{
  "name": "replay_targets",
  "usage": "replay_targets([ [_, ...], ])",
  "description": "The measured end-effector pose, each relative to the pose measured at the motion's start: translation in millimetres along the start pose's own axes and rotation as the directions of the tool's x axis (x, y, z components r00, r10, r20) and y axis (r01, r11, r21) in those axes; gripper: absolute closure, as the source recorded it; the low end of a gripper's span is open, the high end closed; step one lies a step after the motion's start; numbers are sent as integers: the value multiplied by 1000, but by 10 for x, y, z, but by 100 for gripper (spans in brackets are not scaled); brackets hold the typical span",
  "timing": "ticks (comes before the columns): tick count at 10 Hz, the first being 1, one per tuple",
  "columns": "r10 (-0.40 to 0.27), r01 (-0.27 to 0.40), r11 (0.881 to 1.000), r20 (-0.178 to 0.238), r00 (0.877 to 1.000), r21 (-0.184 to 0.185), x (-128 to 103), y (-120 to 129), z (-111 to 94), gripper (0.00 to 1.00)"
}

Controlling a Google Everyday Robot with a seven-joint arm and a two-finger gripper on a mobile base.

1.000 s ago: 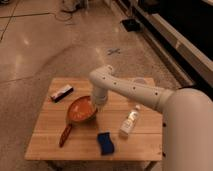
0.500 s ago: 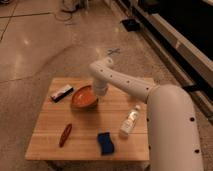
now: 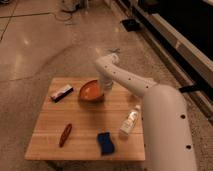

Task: Drag the ceramic bowl in a circle

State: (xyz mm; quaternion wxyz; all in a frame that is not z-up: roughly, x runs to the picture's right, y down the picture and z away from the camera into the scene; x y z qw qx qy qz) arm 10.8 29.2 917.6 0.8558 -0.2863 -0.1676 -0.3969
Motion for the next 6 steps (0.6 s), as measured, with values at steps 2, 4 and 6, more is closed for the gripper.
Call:
replay_targets([
  [2,-6,7,1000,16,1000,-27,3,164,63,22],
  [4,-4,4,1000,18,1000,-31,17,199,68,20],
  [6,-6,7,999,18,1000,-31,7,184,69,20],
])
